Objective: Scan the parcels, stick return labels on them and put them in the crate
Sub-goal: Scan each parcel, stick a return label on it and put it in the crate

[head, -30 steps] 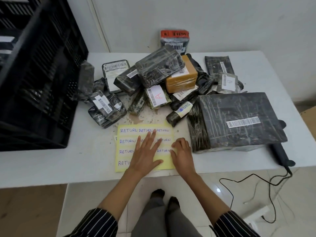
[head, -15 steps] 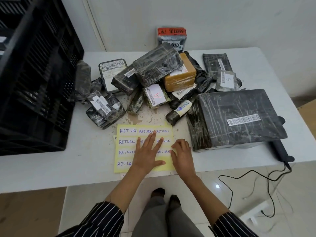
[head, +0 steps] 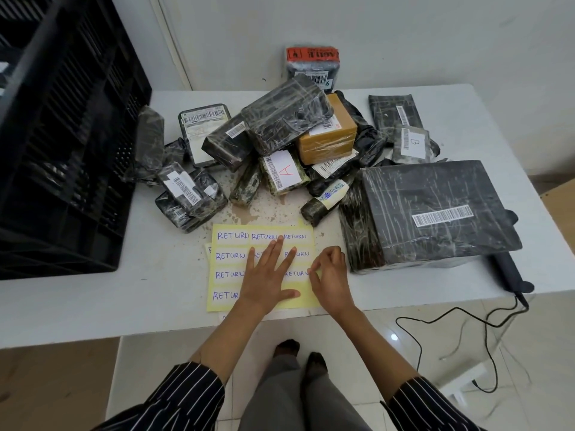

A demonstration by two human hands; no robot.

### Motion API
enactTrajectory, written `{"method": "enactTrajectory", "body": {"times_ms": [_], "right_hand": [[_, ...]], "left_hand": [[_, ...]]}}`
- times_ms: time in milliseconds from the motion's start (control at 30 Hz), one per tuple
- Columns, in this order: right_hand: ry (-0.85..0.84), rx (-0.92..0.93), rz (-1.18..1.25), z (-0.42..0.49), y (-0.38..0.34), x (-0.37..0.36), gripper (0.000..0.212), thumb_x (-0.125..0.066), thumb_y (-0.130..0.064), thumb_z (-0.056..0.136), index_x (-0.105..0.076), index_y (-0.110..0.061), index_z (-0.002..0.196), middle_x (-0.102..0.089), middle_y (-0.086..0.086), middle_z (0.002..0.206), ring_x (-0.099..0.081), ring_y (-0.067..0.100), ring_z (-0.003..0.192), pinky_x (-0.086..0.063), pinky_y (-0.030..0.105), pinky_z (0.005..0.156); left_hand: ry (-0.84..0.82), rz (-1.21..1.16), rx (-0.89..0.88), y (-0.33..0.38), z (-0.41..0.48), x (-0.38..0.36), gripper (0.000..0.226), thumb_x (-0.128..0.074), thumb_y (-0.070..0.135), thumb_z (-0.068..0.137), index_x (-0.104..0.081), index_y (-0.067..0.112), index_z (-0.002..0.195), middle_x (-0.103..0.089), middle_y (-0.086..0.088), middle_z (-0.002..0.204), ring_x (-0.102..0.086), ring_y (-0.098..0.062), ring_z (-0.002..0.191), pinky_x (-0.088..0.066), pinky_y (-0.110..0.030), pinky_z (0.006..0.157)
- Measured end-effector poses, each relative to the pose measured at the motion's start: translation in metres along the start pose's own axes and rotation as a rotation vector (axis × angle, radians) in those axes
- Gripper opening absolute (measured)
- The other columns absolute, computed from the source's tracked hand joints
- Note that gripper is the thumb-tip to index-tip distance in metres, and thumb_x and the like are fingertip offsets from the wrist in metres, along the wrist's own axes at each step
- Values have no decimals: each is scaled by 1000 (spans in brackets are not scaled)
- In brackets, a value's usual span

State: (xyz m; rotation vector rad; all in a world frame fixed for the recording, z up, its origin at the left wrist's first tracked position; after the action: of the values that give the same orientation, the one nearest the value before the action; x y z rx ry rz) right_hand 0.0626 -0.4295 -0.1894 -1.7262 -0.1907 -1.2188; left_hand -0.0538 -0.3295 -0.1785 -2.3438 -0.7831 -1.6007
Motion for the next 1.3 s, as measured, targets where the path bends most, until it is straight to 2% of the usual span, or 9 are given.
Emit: {"method": "enactTrajectory", "body": {"times_ms": [167, 300, 533, 700, 767, 833, 1000, 1133, 1300], "right_hand": [[47, -3, -10, -5, -3, 0, 9, -61, 1, 82, -58, 2, 91, -51, 14, 101, -48, 26, 93, -43, 35, 81], [112, -13, -108, -3, -7, -5, 3, -59, 4, 82, -61, 3, 85, -55, 15, 91, -55, 30, 82, -49, 41, 70], [135, 184, -215, -22, -27, 10, 8, -54, 1, 83, -53, -7, 85, -54, 8, 85, -54, 23, 72, -48, 33, 60], [127, 138, 48, -41, -44, 48, 11, -50, -2, 90, -47, -12, 90, -44, -4, 91, -47, 14, 82, -43, 25, 69], [131, 118, 166, -43, -52, 77, 12, -51, -9, 91, -46, -19, 89, -45, -7, 90, -46, 5, 83, -39, 16, 70], [129, 97, 287, -37, -59, 114, 16, -59, -9, 89, -48, -20, 85, -52, -5, 88, -49, 6, 79, -41, 15, 66], [88, 6, 422, -2, -39, 208, 15, -62, -9, 87, -53, -19, 80, -59, 9, 91, -56, 22, 76, -50, 26, 61], [28, 13, 260, 43, 4, 263, 17, -60, -12, 89, -54, -24, 78, -52, 12, 99, -49, 20, 81, -42, 10, 67], [-199, 13, 128, 90, 46, 274, 10, -62, -19, 89, -59, -22, 81, -43, 7, 102, -46, 16, 85, -38, 21, 76]], "left_hand": [[19, -43, -12, -2, 0, 0, 90, -40, 69, 84, 10, 31, 149, 23, -3, 155, 14, -18, 145, 6, -48, 115], [40, -97, -20, -6, 2, -1, 93, -42, 72, 79, 2, 32, 150, 18, -1, 157, 7, -16, 146, 5, -46, 115], [119, -168, -19, -9, 3, -3, 115, -17, 86, 53, -17, 25, 150, 3, 5, 159, -7, -14, 146, 0, -42, 115], [116, -236, -13, -11, 2, 5, 121, -26, 89, 49, -19, 21, 149, 0, 8, 158, -9, -11, 144, -1, -39, 115], [106, -324, -18, -12, 1, 11, 112, -43, 85, 58, -21, 22, 148, -3, 9, 158, -10, -11, 143, -3, -38, 115], [139, -408, -32, -11, 0, 20, 90, -61, 64, 75, -26, 22, 146, -9, 8, 158, -14, -13, 142, -6, -35, 115], [371, -542, -71, 14, 3, 63, 43, -55, 32, 93, -46, 21, 134, -30, 3, 150, -26, -16, 138, -14, -28, 110], [545, -603, -169, 58, 14, 114, 35, -52, 25, 95, -50, 18, 129, -40, 1, 142, -34, -14, 131, -22, -29, 107], [624, -492, -326, 111, 35, 155, 45, -53, 34, 94, -47, 14, 134, -32, -4, 150, -29, -17, 138, -16, -35, 114]]}}
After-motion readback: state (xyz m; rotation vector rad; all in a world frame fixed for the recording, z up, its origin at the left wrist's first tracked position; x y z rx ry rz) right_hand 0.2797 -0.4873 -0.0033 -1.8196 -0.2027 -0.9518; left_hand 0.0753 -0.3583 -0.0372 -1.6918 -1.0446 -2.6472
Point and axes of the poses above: each hand's wrist, its own z-axis towards the middle knuckle, its own x-axis out of the back of the hand, y = z × x, the point moved 1 cm from there along z, towards the middle knuckle
